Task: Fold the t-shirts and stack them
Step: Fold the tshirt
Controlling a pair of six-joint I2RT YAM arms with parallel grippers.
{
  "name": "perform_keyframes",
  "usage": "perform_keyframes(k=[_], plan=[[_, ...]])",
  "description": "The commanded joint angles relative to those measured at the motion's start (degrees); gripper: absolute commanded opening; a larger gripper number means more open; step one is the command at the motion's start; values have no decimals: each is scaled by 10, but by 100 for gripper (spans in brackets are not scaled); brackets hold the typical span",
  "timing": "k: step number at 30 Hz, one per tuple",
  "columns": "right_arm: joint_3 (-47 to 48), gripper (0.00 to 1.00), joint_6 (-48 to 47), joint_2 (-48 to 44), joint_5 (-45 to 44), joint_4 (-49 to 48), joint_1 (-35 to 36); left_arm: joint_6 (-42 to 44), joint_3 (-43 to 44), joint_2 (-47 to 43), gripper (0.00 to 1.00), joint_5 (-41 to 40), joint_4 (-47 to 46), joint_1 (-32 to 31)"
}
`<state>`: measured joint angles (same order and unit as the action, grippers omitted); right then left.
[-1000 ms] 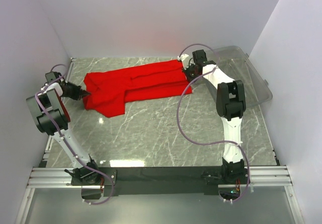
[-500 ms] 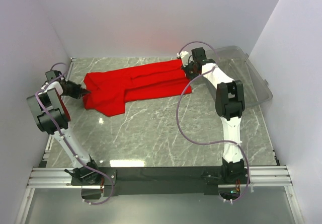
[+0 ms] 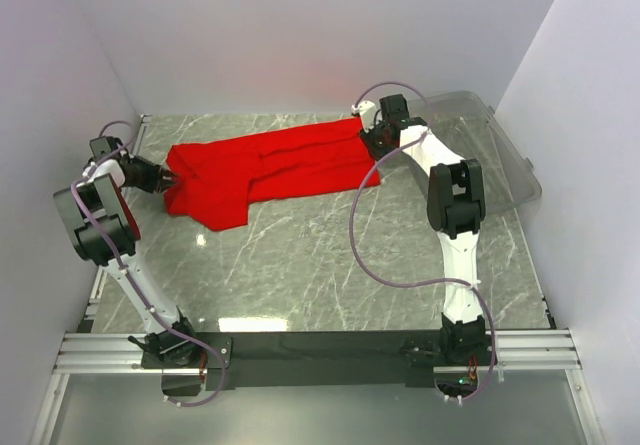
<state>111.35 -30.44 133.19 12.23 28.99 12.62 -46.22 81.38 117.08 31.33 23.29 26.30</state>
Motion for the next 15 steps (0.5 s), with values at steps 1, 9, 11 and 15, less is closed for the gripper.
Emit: perform_keyframes(k=[1, 9, 11, 15], plan=[[12, 37, 11, -20, -5, -32, 3, 19, 33, -18, 35, -1, -25, 0], [-37, 41, 6, -92, 58, -38, 0, 73, 82, -78, 47, -40, -3, 0], [-59, 41, -15, -115, 98, -34, -4, 89, 75, -111, 47, -40, 3, 1], [-157, 42, -88, -200, 224, -18, -13, 125, -2, -179, 50, -36, 9, 0]])
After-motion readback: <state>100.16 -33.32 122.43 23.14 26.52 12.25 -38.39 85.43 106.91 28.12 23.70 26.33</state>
